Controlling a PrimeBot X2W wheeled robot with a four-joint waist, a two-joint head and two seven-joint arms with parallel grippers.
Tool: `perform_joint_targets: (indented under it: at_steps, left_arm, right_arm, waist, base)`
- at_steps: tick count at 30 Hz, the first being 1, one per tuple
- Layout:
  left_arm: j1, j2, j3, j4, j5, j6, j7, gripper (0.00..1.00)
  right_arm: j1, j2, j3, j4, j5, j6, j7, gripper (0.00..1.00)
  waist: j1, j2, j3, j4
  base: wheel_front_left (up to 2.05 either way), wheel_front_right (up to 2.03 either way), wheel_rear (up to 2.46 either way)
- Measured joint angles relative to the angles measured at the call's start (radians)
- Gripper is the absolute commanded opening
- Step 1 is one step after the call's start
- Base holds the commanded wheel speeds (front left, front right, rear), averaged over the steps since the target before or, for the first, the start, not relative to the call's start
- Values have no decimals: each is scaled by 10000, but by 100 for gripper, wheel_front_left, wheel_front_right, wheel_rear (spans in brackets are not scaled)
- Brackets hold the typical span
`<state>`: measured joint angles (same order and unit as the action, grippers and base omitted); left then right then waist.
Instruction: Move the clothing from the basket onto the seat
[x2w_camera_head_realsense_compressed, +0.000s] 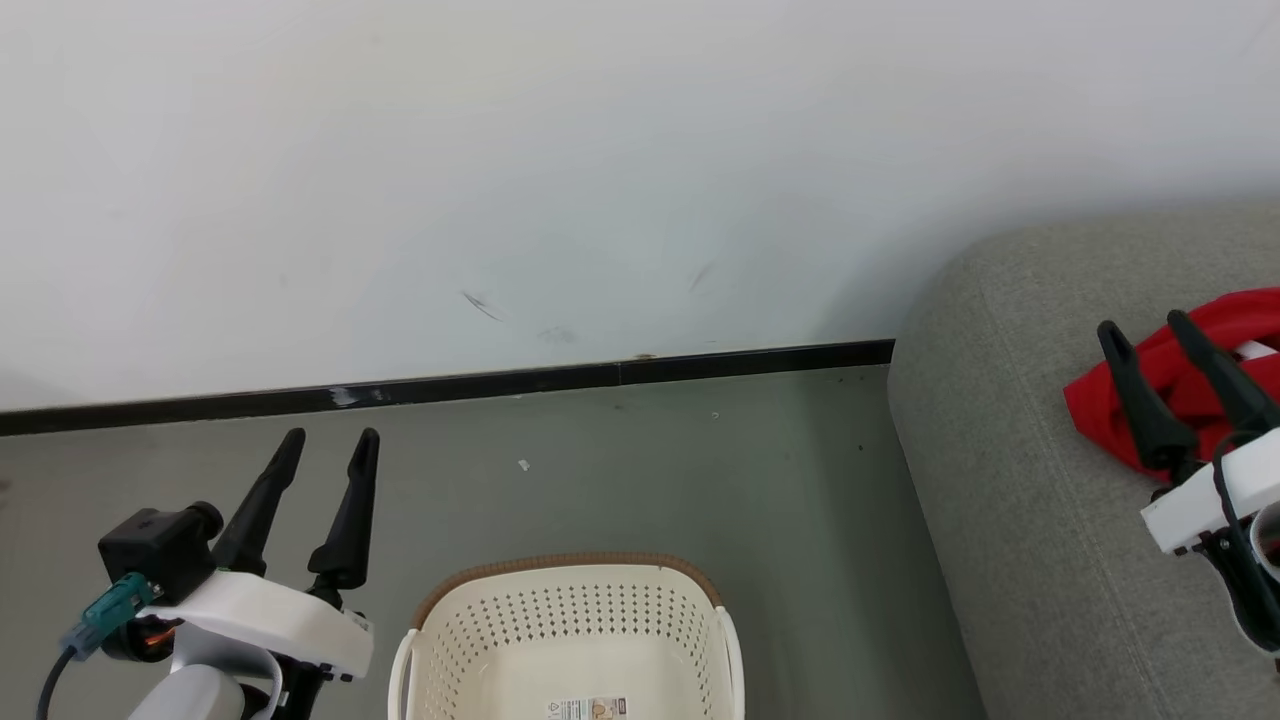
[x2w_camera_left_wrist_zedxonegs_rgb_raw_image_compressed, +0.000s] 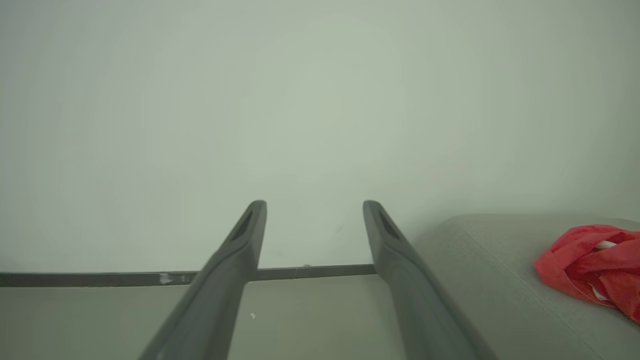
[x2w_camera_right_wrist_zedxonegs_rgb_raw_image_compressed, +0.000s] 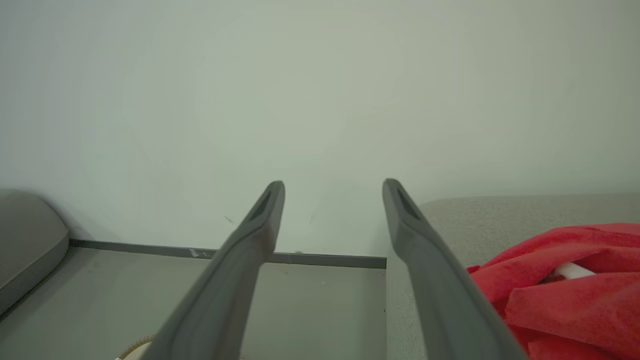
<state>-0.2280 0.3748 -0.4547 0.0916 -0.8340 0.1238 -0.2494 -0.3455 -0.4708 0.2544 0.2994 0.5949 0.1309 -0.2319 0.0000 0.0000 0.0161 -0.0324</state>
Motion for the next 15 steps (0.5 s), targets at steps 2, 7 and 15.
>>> perform_joint_targets:
  at_steps: [2,7,15]
  left_arm:
    - [140,-82,272,12,27,134,0,100]
    - [325,-142,663,-36,660,318,0,100]
    - [784,-259,880,-67,1626,431,0,100]
  right_arm:
    - [260,180,-186,8,-17,2,-59,100]
    - [872,658,-518,-4,-151,0,-123,100]
    - [1773,1210,-905,-234,-713,0,-153,100]
  waist:
    - [0,0,-22,91]
    - [0,0,-70,302]
    - [0,0,-113,598]
  base:
    - [0,0,0]
    - [0,0,0]
    - [0,0,0]
